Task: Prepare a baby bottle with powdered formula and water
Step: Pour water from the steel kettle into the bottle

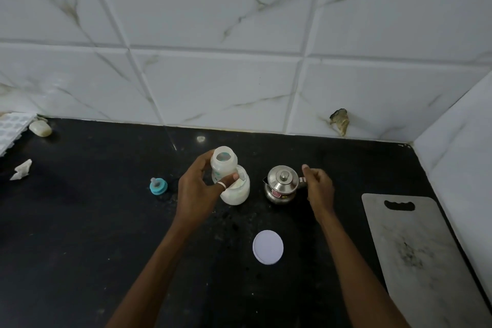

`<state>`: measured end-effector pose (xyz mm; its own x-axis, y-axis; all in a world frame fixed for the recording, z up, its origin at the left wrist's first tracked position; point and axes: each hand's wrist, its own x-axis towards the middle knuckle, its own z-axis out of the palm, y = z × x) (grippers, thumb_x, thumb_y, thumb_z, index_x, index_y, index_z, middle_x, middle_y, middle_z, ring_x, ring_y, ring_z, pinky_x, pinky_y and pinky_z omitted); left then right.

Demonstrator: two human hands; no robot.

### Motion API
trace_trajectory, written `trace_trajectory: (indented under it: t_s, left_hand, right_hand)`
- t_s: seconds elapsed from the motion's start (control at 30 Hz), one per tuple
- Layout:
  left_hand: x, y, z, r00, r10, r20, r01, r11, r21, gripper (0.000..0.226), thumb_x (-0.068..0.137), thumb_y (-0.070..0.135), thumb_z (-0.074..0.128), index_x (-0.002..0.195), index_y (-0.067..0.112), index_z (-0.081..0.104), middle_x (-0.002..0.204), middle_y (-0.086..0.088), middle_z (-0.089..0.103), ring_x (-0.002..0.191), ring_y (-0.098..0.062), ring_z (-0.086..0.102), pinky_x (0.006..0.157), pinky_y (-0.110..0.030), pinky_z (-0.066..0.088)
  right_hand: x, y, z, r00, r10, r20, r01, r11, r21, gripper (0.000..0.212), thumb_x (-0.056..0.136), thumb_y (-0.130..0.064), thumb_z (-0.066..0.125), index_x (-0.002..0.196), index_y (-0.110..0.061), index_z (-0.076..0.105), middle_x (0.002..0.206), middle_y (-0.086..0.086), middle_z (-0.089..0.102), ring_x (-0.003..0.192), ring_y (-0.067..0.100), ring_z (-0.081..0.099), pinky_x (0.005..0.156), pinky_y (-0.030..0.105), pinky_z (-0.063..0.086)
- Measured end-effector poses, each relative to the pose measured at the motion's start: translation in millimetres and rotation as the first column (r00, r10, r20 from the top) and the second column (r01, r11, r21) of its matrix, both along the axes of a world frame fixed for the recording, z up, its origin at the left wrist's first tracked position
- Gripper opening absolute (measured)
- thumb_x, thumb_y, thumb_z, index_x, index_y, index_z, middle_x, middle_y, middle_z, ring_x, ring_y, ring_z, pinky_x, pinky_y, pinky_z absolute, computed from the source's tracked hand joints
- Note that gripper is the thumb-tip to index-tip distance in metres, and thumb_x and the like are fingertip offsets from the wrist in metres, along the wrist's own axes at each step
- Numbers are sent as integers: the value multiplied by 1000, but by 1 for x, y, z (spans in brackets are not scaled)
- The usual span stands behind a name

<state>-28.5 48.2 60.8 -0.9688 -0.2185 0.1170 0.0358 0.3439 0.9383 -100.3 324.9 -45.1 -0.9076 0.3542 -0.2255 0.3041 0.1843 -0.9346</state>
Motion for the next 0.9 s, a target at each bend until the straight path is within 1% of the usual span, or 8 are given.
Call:
trace_trajectory:
  t_s: [0.1, 0.17, 0.23, 0.3, 0.4, 0.47, 0.63, 0.9]
  left_hand:
    - [5, -1, 6, 1000, -7, -4, 7, 1000, 1, 62, 74, 30, 89, 128, 35, 61, 122, 17, 70, 115, -4, 65, 99, -34, 54]
    - [11, -2, 11, 1000, -9, -8, 9, 1000, -3, 61, 74, 32, 89, 127, 37, 60, 122, 17, 70, 115, -4, 65, 97, -33, 53]
    - [15, -2, 19, 1000, 1, -16, -1, 1000, -17, 59, 74, 32, 90, 125, 39, 61, 119, 19, 71, 113, -2, 66, 95, -28, 53]
    - [22, -4, 31, 999, 24, -33, -24, 999, -27, 56, 73, 29, 90, 118, 46, 60, 112, 27, 71, 108, 5, 66, 89, -15, 51]
    - [32, -14, 44, 998, 48, -48, -51, 998, -47, 55, 73, 28, 90, 119, 40, 62, 109, 30, 70, 105, 11, 64, 83, -4, 47]
    - [37, -27, 50, 996, 68, -57, -72, 996, -60, 57, 73, 29, 90, 124, 33, 63, 112, 23, 71, 106, 13, 62, 83, -2, 45]
    - [41, -71, 55, 989, 136, -65, -140, 988, -72, 57, 72, 34, 90, 122, 40, 62, 112, 24, 70, 106, 13, 62, 81, -2, 44]
    - [41, -163, 39, 984, 166, -63, -171, 982, -77, 63, 73, 29, 89, 129, 28, 60, 116, 19, 66, 106, 10, 60, 80, -1, 45]
  right_hand:
    - [6, 0, 19, 998, 14, -62, 6, 949, 316, 48, 90, -70, 56, 89, -23, 64, 97, -2, 65, 83, 11, 63, 68, 30, 48]
    - [13, -6, 38, 994, 51, -97, -7, 913, 409, 48, 91, -68, 56, 99, -22, 63, 108, -4, 58, 88, 11, 60, 71, 31, 46]
    - [18, -14, 53, 986, 101, -134, -31, 894, 446, 49, 90, -68, 57, 108, -23, 61, 117, -3, 55, 94, 12, 60, 76, 35, 52]
    - [22, -25, 68, 968, 150, -201, -45, 893, 448, 55, 87, -70, 58, 116, -24, 59, 123, -4, 53, 105, 13, 59, 85, 40, 55]
    - [28, -43, 86, 926, 240, -290, -71, 868, 491, 65, 86, -68, 59, 127, -18, 55, 129, -1, 52, 118, 16, 53, 98, 45, 51]
    - [33, -60, 99, 896, 304, -324, -100, 849, 519, 71, 87, -68, 58, 134, -16, 49, 135, 2, 50, 125, 19, 50, 102, 47, 49]
    - [50, -105, 109, 824, 449, -346, -166, 775, 609, 83, 90, -66, 57, 150, -12, 37, 155, 10, 38, 145, 24, 36, 117, 44, 38]
    - [58, -206, 91, 740, 609, -287, -238, 635, 735, 84, 95, -59, 56, 157, -11, 26, 167, 14, 21, 154, 26, 24, 122, 39, 30]
